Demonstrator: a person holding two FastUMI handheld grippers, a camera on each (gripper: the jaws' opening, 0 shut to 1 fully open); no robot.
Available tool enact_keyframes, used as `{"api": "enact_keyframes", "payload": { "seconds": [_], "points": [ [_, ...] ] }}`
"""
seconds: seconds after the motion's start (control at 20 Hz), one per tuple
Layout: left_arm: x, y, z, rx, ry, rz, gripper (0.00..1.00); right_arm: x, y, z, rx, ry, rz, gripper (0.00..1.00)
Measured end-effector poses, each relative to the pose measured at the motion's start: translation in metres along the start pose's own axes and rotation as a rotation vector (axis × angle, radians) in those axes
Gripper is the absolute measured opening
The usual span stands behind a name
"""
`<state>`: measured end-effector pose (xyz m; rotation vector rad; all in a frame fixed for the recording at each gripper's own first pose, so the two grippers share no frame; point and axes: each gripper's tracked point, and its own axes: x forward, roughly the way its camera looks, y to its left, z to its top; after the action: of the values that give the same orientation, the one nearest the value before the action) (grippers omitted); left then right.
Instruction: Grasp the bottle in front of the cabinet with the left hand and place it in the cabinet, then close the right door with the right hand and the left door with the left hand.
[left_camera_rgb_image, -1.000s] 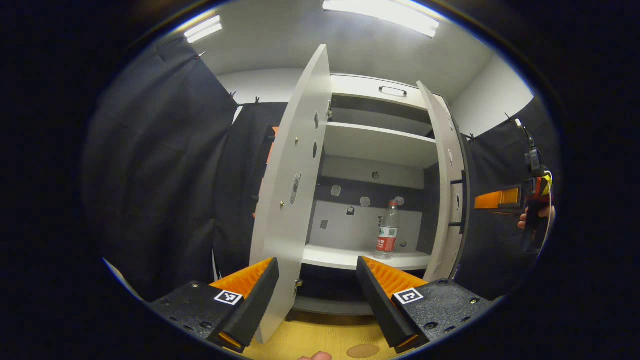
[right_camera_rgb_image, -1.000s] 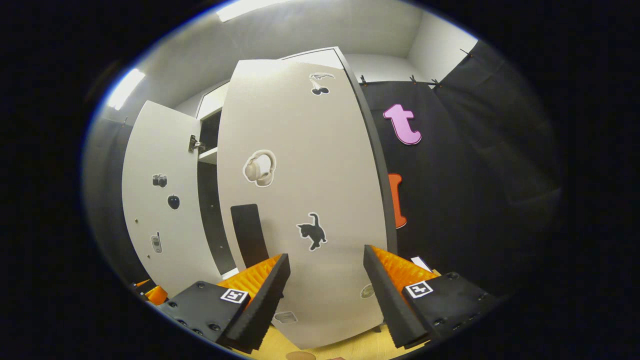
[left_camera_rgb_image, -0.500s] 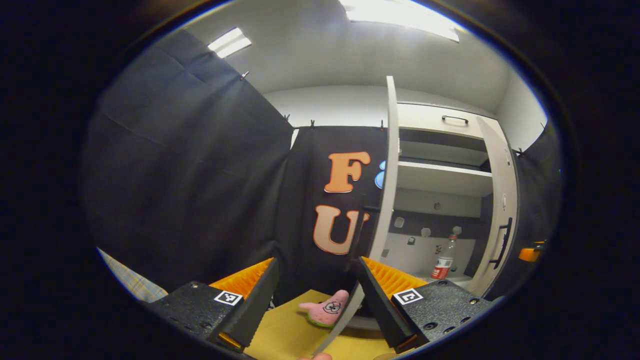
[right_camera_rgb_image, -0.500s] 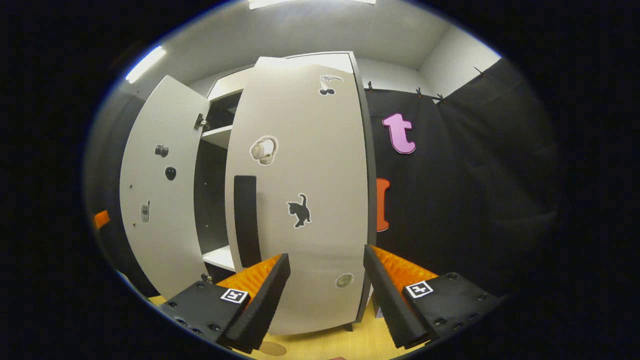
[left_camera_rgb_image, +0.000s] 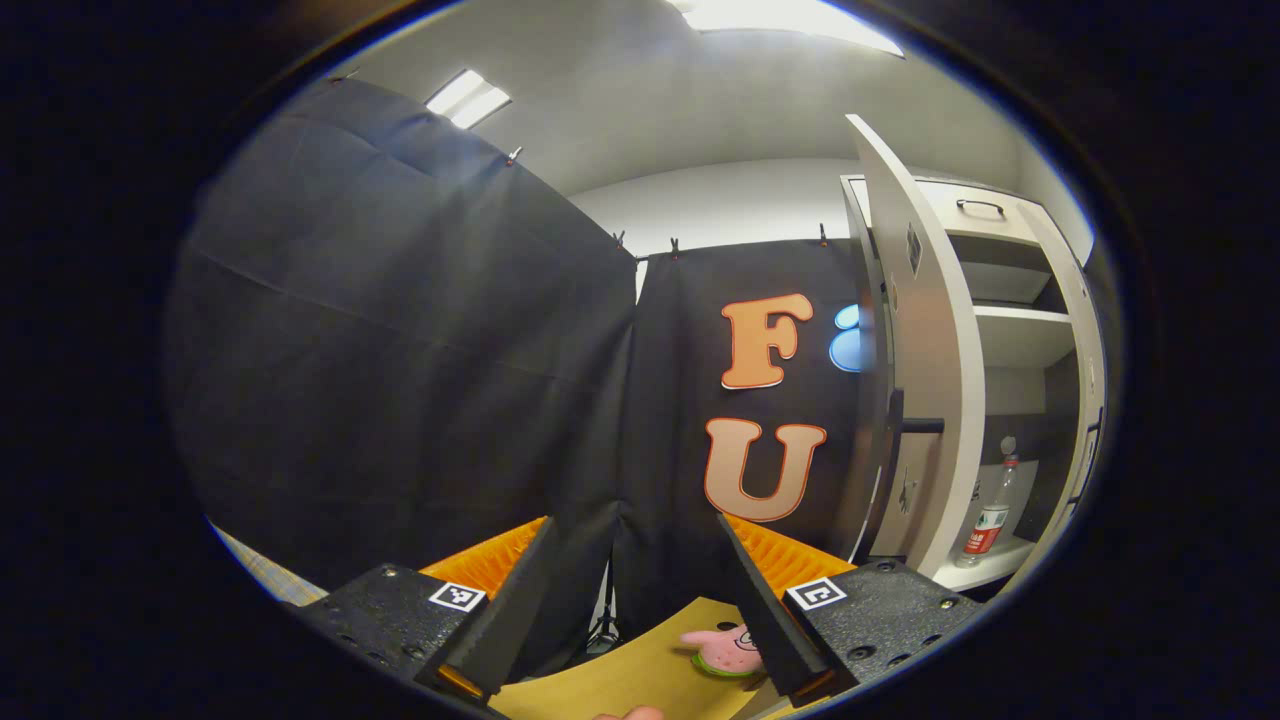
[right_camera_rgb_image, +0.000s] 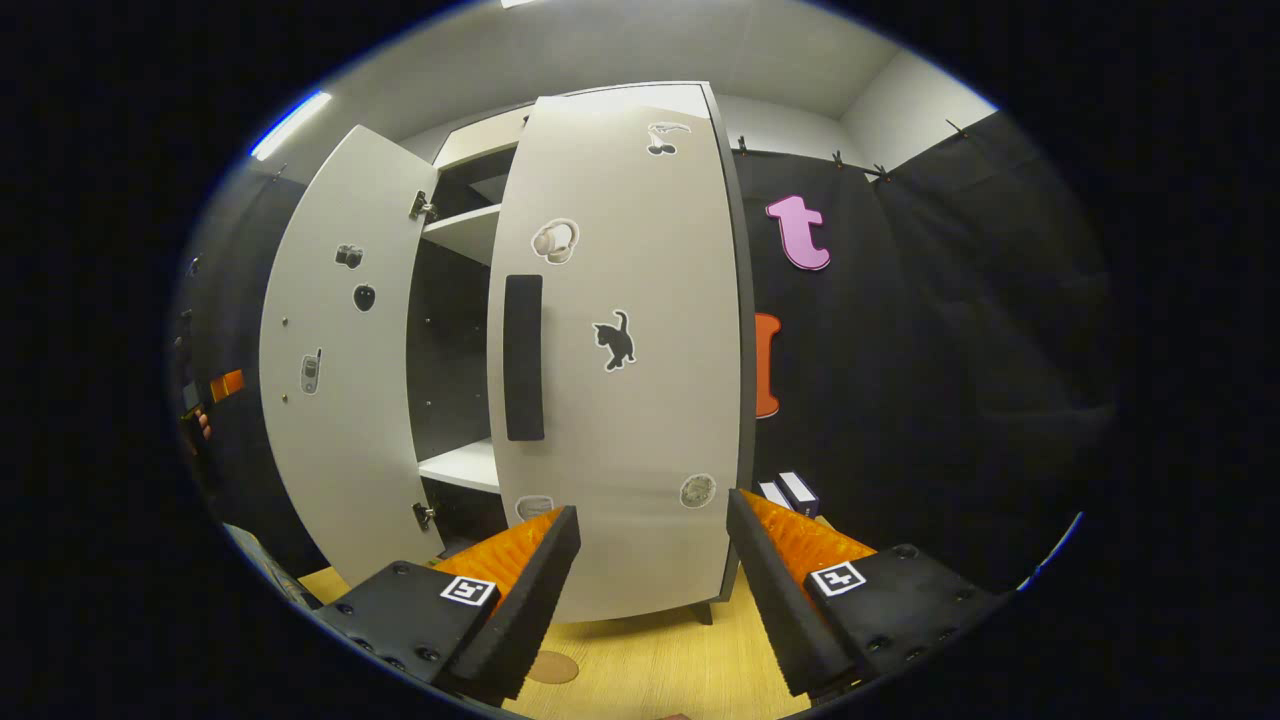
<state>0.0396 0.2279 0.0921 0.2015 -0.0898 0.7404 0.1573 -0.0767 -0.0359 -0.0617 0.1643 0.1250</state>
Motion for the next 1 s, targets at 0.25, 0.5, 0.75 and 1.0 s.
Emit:
{"api": "enact_keyframes", "payload": {
  "seconds": [0.25, 0.5, 0.75, 1.0],
  "points": [
    [0.029, -0.040, -0.017, -0.005, 0.017, -0.082, 0.92, -0.008, -0.011, 0.000, 0.024, -0.007, -0.043, 0.98],
    [0.031, -0.062, -0.012, 0.003, 0.000, -0.108, 0.93, -0.014, -0.030, 0.002, 0.031, -0.015, -0.089, 0.98],
    [0.018, -0.088, -0.020, -0.062, 0.047, -0.196, 0.87, -0.018, -0.042, -0.005, 0.057, 0.007, -0.093, 0.98],
    [0.000, -0.125, -0.018, -0.037, 0.044, -0.260, 0.87, -0.023, -0.053, -0.007, 0.056, 0.013, -0.088, 0.98]
  ]
}}
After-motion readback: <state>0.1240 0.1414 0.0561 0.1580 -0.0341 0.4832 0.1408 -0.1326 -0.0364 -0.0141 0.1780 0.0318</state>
